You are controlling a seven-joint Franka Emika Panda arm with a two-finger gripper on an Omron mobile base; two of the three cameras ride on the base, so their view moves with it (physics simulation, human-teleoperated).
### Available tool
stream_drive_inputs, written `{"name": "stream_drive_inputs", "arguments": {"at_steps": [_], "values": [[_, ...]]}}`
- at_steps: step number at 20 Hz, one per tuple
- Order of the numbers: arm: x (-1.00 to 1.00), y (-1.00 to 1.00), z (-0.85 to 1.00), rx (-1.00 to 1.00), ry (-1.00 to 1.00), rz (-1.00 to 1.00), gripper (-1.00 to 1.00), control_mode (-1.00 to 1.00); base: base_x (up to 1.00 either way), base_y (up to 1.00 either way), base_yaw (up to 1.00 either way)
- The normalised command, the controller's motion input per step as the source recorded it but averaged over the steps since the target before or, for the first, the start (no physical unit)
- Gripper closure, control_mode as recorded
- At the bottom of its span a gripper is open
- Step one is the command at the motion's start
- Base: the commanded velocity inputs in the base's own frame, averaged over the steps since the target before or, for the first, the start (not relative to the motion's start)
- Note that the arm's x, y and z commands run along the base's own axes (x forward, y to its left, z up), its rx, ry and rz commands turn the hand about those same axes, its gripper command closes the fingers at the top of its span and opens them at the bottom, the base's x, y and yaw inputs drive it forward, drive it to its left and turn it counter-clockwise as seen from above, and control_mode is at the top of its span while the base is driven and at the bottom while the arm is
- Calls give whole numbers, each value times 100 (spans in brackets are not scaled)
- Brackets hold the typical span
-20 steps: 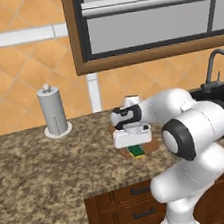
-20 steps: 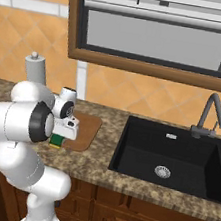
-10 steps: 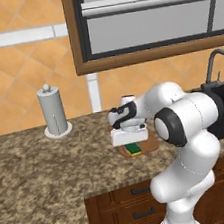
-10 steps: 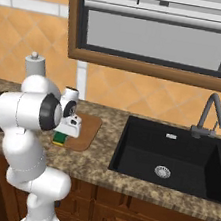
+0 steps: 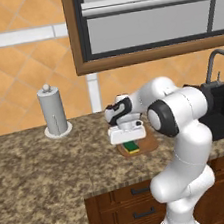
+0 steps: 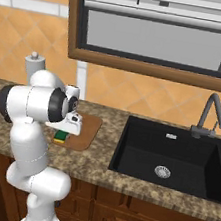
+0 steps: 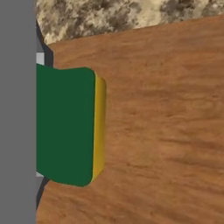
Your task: Pick up the sponge from the counter and clean the cutting board by briefly scrubbing or pressing down on the cutting board. Once finished, release the sponge.
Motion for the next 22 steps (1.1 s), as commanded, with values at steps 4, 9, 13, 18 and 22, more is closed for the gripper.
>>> {"name": "stream_drive_inputs", "arguments": {"at_steps": [4, 9, 13, 18, 22], "values": [[35, 0, -18, -1, -4, -5, 100, -100, 0, 0, 0], [53, 0, -19, -1, -7, -11, 100, -100, 0, 0, 0], [61, 0, -5, 0, -10, -17, 100, -100, 0, 0, 0], [64, 0, 0, -4, -4, -14, 100, -100, 0, 0, 0], [56, -9, 0, -3, 0, -6, 100, -100, 0, 0, 0]]}}
